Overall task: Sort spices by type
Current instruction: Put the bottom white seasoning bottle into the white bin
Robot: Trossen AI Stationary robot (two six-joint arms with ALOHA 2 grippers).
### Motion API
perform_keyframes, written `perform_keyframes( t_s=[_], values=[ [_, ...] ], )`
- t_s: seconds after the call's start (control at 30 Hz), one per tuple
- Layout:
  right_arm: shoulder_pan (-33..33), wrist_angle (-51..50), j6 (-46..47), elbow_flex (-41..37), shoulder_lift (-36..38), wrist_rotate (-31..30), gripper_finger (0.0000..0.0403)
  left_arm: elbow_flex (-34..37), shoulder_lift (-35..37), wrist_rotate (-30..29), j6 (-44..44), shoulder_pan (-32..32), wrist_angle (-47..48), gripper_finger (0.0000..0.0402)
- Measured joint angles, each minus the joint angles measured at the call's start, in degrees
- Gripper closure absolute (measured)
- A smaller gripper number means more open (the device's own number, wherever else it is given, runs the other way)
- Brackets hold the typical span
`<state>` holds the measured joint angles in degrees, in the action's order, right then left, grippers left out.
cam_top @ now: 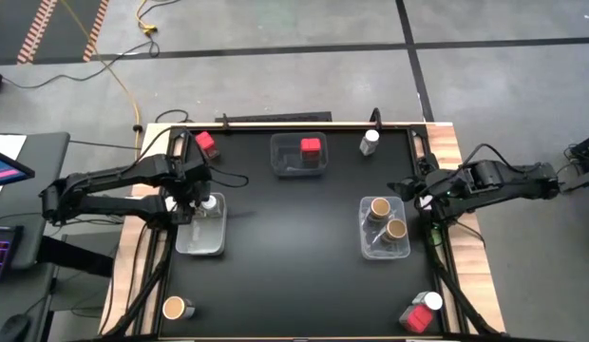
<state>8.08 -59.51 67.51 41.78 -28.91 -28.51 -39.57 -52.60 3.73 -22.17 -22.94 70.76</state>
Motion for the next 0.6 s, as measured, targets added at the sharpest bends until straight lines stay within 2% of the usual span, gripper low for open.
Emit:
perform_keyframes(
  t_s=[0.37, 0.6],
  values=[
    [0.0, 0.0, 0.0, 0.0, 0.0, 0.0, 0.0019, 0.0, 0.0, 0.0, 1.0, 0.0, 0.0, 0.0168],
    [0.0, 0.0, 0.0, 0.0, 0.0, 0.0, 0.0019, 0.0, 0.0, 0.0, 1.0, 0.0, 0.0, 0.0124]
  ],
)
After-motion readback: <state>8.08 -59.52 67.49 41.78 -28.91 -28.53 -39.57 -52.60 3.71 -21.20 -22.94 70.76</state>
